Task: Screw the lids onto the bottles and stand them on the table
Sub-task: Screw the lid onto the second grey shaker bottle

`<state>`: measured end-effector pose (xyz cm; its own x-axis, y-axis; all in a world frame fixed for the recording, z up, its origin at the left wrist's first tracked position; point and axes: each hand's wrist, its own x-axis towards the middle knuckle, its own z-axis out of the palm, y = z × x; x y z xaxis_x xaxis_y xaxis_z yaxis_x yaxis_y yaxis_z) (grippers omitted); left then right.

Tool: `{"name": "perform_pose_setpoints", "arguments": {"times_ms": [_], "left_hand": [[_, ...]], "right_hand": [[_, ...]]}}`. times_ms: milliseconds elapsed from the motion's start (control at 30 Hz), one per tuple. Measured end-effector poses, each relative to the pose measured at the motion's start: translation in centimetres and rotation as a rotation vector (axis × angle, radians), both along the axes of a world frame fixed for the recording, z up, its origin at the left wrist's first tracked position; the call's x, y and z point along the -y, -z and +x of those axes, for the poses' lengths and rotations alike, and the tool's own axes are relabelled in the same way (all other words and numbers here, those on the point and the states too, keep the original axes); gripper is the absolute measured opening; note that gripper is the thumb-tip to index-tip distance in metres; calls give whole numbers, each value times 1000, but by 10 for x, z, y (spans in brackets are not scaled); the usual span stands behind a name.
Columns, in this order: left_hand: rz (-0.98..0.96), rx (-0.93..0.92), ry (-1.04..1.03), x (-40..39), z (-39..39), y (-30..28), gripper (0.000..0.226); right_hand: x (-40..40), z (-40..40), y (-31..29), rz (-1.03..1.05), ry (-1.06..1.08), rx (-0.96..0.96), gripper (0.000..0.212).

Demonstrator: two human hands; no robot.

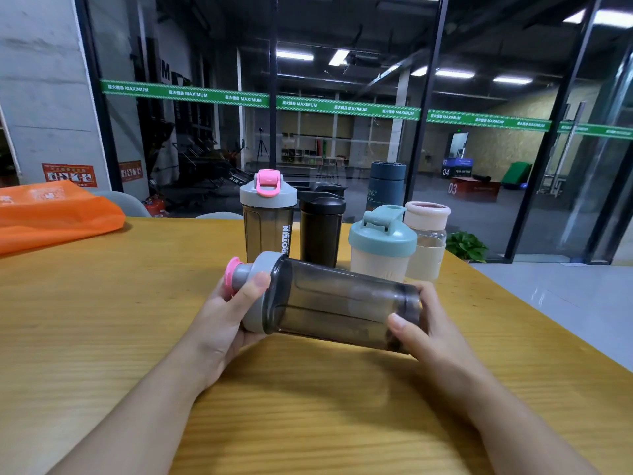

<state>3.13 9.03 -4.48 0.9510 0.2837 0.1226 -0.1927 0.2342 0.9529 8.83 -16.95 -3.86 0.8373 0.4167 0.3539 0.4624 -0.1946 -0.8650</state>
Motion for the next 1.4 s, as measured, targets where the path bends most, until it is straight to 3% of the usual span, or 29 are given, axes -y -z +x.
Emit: {"name": "perform_pose_setpoints", "arguments": {"times_ms": [100, 533, 700, 867, 1033, 1133, 1300, 1400], "left_hand": [[36, 25, -13, 1, -1, 1, 131], [72, 42, -61, 0, 2, 3, 136], [107, 48, -94, 4, 1, 3, 138], [156, 71, -59, 8, -3, 3, 124], [248, 93, -118, 9, -4, 5, 110], [187, 133, -188, 16, -8, -1, 88], [122, 198, -206, 32, -15, -9, 98], [174, 197, -214, 41, -19, -13, 86]], "right_hand": [[0, 0, -2, 3, 9, -59, 60], [-1, 4, -3, -12, 25, -214, 71], [-1, 1, -4, 4, -6, -305, 66], [-1, 0, 0, -31, -19, -230, 36], [-1, -2, 0, 31, -6, -210, 40], [-2, -4, 2, 42, -12, -185, 55], [1, -2, 6, 55, -36, -211, 69], [3, -2, 6, 39, -21, -209, 69]]}}
